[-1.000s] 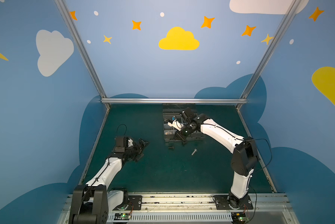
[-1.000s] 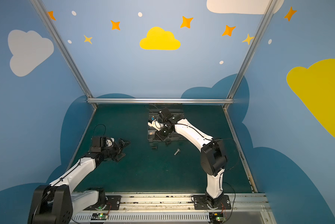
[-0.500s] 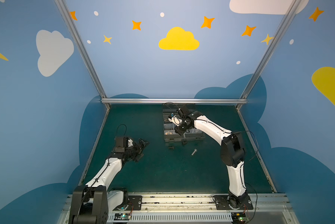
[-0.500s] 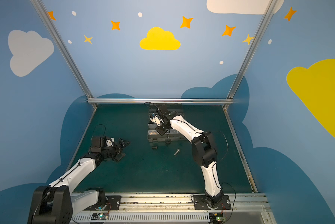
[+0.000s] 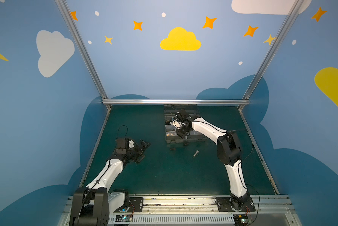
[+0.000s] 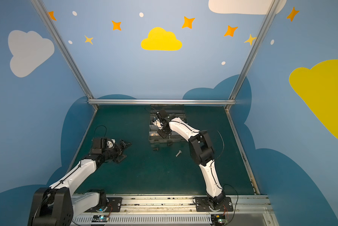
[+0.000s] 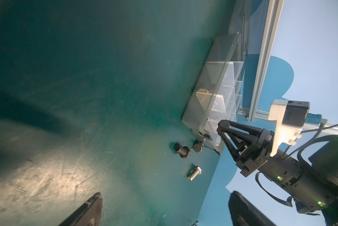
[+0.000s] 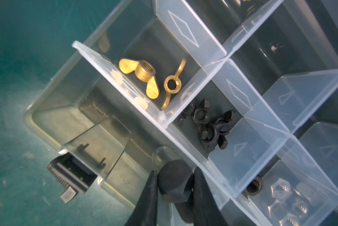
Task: Sort the screws and nuts into containers
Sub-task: Place the screw into the container, then pick up the screw from the center of the table.
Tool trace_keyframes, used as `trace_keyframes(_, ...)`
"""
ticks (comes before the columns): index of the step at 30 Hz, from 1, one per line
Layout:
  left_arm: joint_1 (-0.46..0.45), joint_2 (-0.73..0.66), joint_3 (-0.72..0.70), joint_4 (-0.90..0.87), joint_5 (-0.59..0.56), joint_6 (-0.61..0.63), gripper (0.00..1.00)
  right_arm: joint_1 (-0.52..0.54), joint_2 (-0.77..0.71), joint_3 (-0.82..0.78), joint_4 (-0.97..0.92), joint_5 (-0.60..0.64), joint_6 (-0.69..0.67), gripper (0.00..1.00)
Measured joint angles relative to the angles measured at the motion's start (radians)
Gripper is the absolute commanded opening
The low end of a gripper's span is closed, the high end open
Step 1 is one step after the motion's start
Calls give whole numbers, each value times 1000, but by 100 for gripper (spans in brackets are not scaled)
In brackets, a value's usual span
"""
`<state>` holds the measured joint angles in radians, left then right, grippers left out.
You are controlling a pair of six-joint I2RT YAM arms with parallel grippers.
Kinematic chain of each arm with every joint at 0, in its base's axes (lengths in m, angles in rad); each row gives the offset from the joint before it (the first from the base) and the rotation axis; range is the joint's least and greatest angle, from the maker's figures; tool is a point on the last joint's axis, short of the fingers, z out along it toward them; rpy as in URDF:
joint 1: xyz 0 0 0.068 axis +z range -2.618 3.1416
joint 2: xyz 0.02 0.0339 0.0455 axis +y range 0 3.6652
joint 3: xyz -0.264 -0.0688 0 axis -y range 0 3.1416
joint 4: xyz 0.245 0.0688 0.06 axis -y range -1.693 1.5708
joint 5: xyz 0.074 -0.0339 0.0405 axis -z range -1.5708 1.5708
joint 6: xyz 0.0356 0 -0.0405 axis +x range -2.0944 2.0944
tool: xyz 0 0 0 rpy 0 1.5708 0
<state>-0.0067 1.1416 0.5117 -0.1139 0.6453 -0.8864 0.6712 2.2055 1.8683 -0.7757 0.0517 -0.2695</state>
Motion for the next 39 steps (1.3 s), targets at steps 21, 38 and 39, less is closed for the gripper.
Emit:
trace_keyframes(21,0,1,0,0,0,0,100,13,-142,-85,31,-51,-7,49)
trace_keyframes(38,0,0,0,-2,0,0,100,61,-298,-340,54,-271,-132,52)
trace_keyframes(39,0,0,0,-3,0,0,100,65,-291,-344,55,-277,-131,52)
